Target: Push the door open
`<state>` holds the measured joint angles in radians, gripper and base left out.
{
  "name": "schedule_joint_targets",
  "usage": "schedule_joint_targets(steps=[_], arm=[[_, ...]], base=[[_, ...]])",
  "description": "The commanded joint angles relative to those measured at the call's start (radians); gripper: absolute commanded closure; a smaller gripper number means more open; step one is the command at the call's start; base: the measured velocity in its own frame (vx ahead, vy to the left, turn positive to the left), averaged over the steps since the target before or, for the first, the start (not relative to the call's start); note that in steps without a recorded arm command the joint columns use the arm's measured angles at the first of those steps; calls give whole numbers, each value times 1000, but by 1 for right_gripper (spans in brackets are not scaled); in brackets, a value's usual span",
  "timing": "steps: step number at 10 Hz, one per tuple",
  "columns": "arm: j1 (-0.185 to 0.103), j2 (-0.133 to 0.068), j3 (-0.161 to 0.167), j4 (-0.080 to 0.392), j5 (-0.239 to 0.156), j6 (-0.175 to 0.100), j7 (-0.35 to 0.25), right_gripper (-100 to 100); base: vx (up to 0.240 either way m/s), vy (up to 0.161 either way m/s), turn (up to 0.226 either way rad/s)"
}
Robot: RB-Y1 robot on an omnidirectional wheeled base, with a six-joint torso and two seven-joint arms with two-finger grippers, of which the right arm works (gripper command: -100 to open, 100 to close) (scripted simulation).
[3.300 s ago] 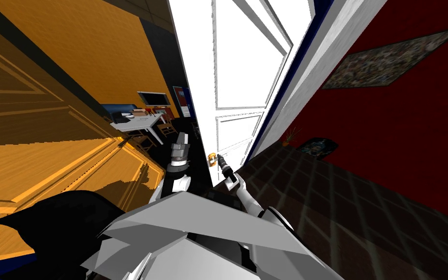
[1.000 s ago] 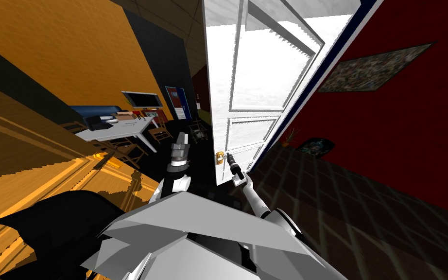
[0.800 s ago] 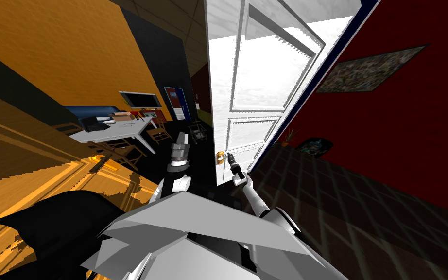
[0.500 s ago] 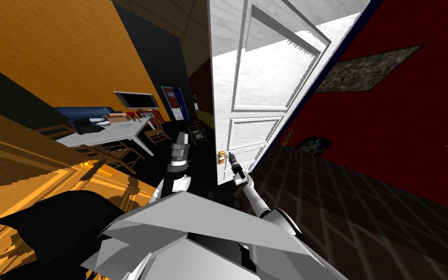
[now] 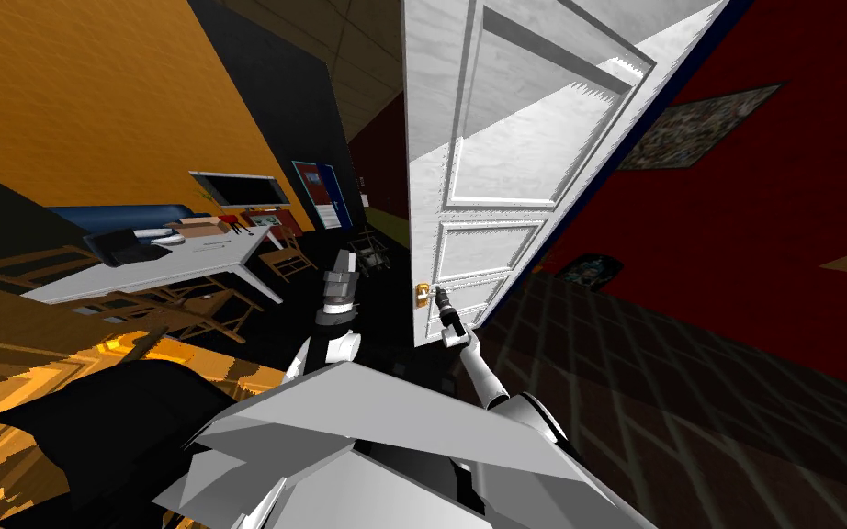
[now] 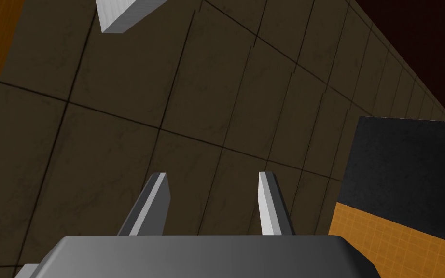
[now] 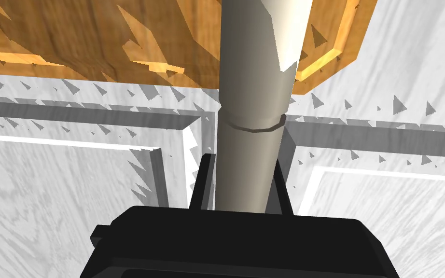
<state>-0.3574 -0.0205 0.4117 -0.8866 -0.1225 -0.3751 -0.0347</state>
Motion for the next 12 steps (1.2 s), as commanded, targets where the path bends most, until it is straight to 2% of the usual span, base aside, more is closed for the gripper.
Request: schedule_joint_targets(steps=[1, 2, 3, 4, 9, 12], arm=[[-6, 15, -21, 3, -1, 1, 7, 100], [-6, 23, -30, 5, -2, 1, 9, 100], [-6, 12, -32, 5, -3, -1, 8, 100], [-10, 1, -49, 7, -5, -3, 12, 100], [-12, -24, -93, 16, -11, -5, 23, 100], [-15, -38, -131, 24, -16, -7, 33, 100]], base=[[76, 212, -89], [39, 181, -85], [22, 64, -55], [63, 68, -44], [128, 156, -54], [143, 166, -62]])
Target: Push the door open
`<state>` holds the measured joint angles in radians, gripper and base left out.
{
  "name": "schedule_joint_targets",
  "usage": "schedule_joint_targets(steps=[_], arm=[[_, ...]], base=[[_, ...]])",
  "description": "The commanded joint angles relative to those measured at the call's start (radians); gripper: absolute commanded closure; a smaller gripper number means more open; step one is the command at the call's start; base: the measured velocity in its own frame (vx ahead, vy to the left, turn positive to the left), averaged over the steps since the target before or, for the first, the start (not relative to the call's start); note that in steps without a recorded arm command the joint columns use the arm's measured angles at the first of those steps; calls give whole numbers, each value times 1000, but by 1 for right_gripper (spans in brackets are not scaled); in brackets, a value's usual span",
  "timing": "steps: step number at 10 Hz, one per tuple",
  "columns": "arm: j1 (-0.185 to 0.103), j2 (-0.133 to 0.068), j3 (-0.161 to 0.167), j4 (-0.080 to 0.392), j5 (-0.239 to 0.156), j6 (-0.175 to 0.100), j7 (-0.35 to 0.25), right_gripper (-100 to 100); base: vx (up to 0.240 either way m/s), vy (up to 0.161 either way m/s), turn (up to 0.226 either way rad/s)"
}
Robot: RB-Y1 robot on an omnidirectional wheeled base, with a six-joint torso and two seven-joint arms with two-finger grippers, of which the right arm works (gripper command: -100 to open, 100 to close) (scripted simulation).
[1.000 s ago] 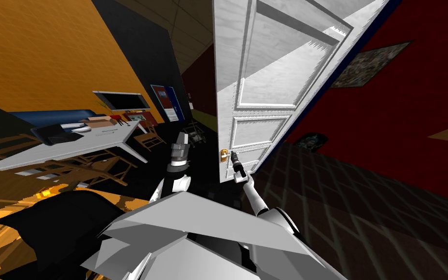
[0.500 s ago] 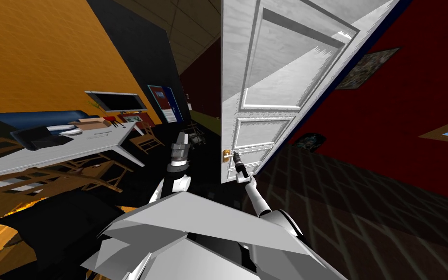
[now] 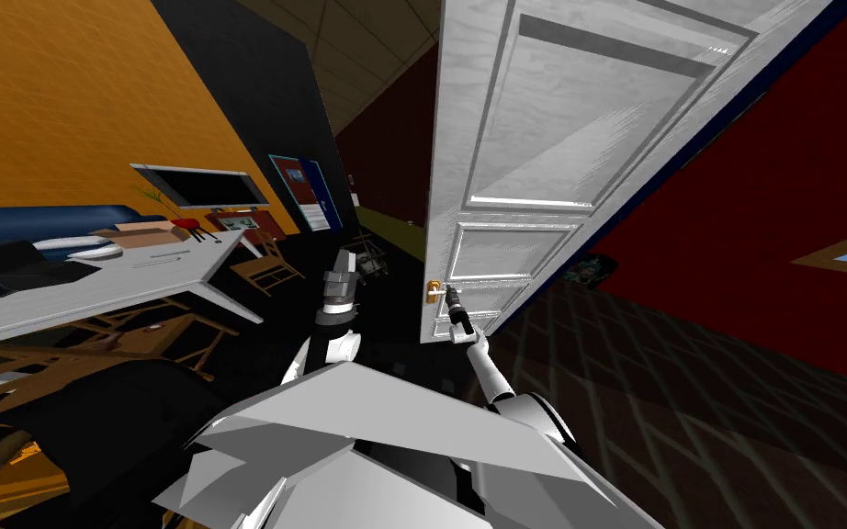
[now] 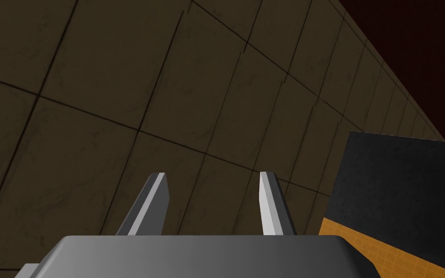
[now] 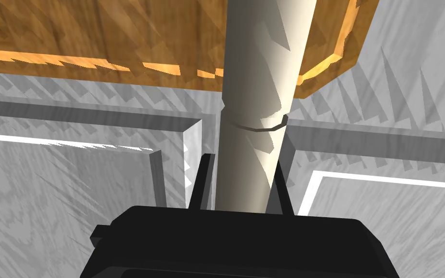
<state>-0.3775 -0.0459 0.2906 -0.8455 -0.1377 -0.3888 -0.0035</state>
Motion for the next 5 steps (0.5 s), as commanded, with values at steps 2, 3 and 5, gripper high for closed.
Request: schedule_joint_targets(steps=[2, 3, 5], arm=[[3, -19, -36, -12, -5, 5, 8, 100], [2, -22, -53, -9, -7, 4, 13, 100], [1, -26, -80, -3, -11, 3, 20, 100]], base=[[139, 155, -72], [147, 189, -76], [126, 161, -75]])
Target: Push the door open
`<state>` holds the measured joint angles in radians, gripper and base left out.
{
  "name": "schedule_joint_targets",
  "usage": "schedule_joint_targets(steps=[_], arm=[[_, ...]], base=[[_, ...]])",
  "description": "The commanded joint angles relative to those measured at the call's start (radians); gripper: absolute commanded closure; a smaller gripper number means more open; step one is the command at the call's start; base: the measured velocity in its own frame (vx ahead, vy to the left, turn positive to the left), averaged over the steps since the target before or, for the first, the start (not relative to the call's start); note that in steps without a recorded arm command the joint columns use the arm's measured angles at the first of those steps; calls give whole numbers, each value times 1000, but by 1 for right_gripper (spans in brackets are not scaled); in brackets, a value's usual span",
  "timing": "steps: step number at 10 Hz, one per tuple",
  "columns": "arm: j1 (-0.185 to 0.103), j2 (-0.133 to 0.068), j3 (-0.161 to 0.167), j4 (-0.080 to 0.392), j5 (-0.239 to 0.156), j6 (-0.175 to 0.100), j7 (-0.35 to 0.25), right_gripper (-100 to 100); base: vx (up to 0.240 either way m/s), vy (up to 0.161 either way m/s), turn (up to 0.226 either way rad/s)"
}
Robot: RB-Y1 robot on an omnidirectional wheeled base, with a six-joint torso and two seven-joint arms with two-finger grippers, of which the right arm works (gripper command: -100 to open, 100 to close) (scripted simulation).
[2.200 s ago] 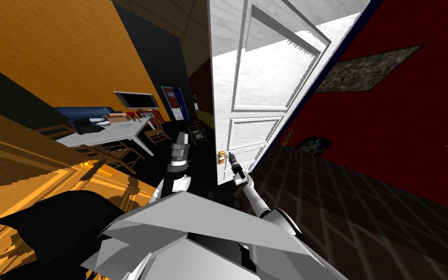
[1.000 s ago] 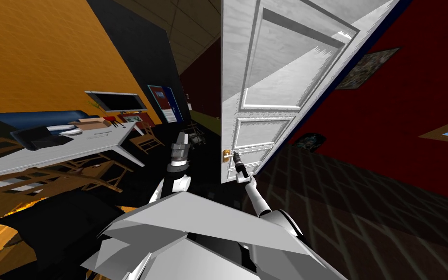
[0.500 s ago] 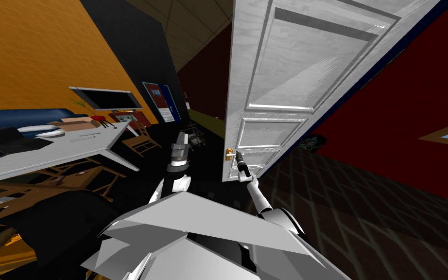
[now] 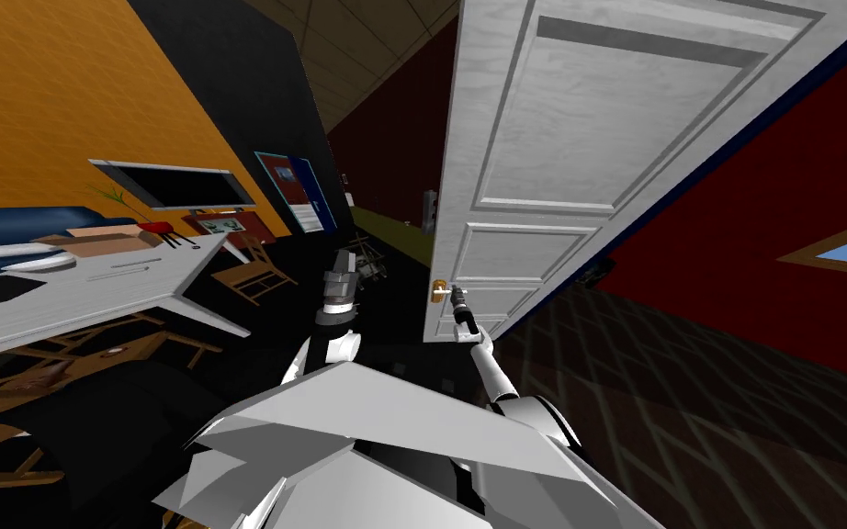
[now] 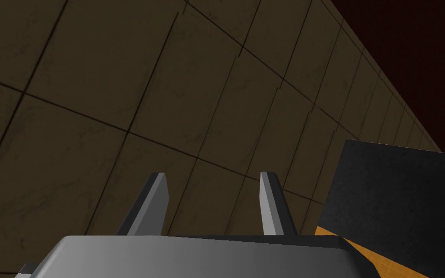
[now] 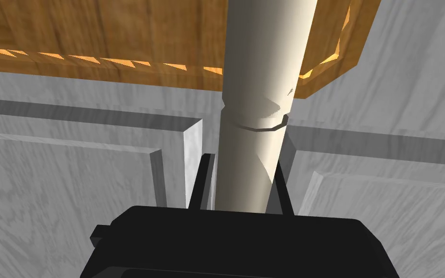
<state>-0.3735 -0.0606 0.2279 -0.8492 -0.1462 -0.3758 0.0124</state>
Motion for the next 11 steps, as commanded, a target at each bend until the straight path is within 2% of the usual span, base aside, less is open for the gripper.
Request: schedule_joint_targets(steps=[1, 2, 7, 11], arm=[[-5, -13, -35, 4, -4, -11, 8, 100], [-5, -13, -35, 4, -4, -11, 8, 100], [-9, -9, -106, 19, -14, -14, 26, 100], [-12, -1, -142, 26, -19, -16, 36, 100]], base=[[155, 180, -104], [113, 129, -60], [132, 161, -79], [118, 169, -79]])
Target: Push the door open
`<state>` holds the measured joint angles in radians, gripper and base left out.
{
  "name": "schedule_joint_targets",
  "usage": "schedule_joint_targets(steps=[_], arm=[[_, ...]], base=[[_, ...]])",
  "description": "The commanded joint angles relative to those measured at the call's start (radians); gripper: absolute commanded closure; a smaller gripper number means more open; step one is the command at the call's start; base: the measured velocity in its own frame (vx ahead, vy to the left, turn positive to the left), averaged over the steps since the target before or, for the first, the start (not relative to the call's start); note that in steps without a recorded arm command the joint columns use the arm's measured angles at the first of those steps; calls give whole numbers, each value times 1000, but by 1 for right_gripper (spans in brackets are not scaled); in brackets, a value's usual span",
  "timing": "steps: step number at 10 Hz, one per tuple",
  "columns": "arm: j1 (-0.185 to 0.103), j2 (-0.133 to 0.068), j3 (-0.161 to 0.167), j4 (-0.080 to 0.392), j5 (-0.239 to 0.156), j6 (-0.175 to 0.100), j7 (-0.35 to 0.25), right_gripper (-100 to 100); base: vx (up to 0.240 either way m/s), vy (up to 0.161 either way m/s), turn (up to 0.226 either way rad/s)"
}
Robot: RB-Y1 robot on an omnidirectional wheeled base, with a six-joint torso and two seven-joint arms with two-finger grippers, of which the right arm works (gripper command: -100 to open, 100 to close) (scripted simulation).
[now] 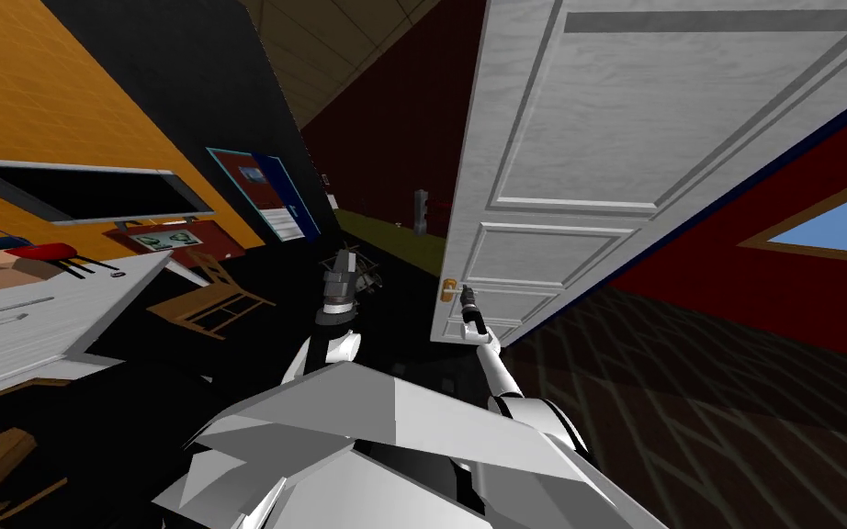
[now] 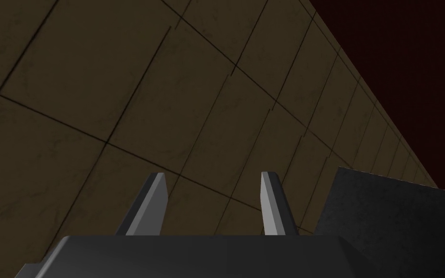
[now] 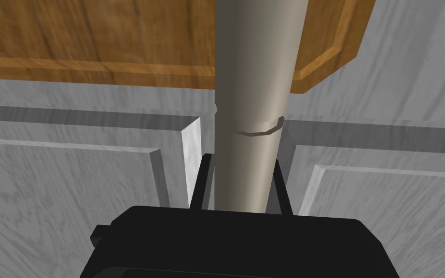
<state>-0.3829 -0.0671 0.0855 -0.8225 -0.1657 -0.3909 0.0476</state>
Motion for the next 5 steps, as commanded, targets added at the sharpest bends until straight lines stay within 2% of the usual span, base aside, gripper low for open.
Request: schedule_joint_targets(steps=[1, 2, 3, 5], arm=[[-3, 8, -7, 1, -1, -1, 2, 100], [2, -2, -9, -2, -1, 1, 1, 100], [1, -11, -29, 1, -5, -1, 5, 100], [-1, -16, -46, 5, -8, -2, 9, 100]], base=[[96, 137, -54], [48, 51, -53], [117, 70, -65], [158, 129, -72]])
